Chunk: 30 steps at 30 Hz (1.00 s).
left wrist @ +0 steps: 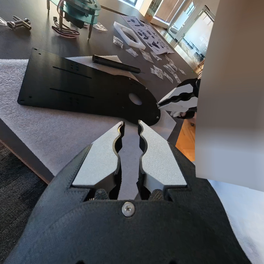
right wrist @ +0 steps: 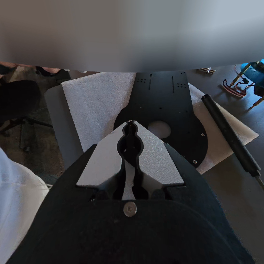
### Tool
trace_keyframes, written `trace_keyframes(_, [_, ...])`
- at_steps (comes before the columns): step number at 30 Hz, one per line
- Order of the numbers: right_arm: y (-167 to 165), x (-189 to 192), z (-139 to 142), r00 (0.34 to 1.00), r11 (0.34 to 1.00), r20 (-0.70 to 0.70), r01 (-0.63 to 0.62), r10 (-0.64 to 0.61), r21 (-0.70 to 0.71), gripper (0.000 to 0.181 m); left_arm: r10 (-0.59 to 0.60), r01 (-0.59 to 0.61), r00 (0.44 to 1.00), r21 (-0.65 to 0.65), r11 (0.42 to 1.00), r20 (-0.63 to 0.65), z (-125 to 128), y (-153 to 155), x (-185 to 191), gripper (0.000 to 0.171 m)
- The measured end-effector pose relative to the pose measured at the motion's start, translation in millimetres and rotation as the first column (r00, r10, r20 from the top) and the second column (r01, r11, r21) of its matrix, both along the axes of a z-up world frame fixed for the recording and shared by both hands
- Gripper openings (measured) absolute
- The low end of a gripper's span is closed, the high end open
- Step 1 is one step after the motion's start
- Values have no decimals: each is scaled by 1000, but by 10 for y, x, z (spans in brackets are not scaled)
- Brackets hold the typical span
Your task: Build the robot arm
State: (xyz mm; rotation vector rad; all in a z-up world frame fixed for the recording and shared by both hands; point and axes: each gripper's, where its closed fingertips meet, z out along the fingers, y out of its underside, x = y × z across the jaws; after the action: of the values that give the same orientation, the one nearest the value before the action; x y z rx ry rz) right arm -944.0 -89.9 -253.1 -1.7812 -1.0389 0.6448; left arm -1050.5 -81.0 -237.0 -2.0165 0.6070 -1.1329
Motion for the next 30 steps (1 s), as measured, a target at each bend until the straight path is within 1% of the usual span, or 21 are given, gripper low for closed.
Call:
trace_keyframes(3, [-14, -54, -23, 1000, 1000, -2, 1, -1, -15, 1, -11, 11, 1000, -8, 1000, 16, -35, 14, 55, 16])
trace_keyframes(5, [-24, -109, -32, 1000, 1000, -3, -3, 3, -4, 1, -37, 37, 999, -12, 999, 37, -22, -14, 159, 15])
trace_keyframes(8, [-29, -203, -58, 1000, 1000, 8, -13, 13, 14, 1, -95, 97, 993, -29, 995, 64, -3, -97, 390, 6])
trace_keyframes(12, [-32, -233, -38, 999, 997, 54, -11, 7, 81, 1, -124, 127, 991, -49, 991, 46, -46, -145, 634, 14])
trace_keyframes(16, [-48, -226, 9, 997, 993, 73, -10, 1, 117, 1, -148, 151, 988, -79, 985, 49, -93, -182, 806, 15])
trace_keyframes(18, [-48, -206, 35, 997, 991, 77, -4, -7, 135, 1, -162, 167, 985, -106, 980, 54, -137, -203, 854, 15])
trace_keyframes(21, [-67, -191, 42, 996, 989, 93, -12, -2, 148, 1, -180, 196, 976, -136, 971, 118, -102, -229, 914, 14])
trace_keyframes(24, [-80, -177, 56, 994, 985, 111, -19, 0, 171, 1, -180, 199, 974, -134, 971, 141, -97, -221, 943, 13])
trace_keyframes(27, [-98, -187, 59, 994, 984, 113, -29, 9, 178, 1, -192, 210, 969, -112, 971, 158, -65, -239, 960, 7])
trace_keyframes(30, [-113, -203, 53, 992, 981, 122, -49, 26, 189, 1, -200, 218, 967, -109, 970, 156, -62, -250, 953, 4])
